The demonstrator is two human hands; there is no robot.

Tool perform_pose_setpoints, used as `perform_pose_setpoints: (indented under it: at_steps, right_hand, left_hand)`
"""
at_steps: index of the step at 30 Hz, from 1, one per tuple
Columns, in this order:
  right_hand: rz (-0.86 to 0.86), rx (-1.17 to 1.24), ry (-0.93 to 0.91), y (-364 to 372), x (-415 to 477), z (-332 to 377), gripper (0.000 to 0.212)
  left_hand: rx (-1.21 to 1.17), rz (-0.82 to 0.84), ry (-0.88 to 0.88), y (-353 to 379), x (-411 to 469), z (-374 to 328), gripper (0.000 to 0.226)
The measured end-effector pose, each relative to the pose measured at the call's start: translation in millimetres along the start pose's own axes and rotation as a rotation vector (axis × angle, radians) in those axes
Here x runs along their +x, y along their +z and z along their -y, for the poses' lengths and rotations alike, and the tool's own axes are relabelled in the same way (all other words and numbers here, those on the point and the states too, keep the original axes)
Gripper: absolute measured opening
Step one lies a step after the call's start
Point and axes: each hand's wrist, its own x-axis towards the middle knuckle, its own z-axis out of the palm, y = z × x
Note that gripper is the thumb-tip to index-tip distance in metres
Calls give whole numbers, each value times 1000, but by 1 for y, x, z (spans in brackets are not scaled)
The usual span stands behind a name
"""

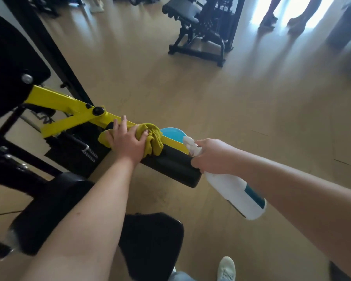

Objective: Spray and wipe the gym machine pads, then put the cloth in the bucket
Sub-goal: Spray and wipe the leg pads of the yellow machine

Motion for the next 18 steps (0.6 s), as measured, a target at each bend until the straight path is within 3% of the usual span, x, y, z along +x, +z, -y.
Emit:
perform_pose_setpoints:
  at_steps: [6,12,18]
  right_hand:
    - [14,-22,-53,3,19,39,37]
    - [24,-3,-60,-6,22,37,35]
    - [41,-71,-100,-15,10,16,37]
  left_hand:
    - [-21,68,-236,-15,41,15,56]
    - [-16,34,-64,6,-7,-11,55]
    - [-58,1,-3,28,-57,-56,63]
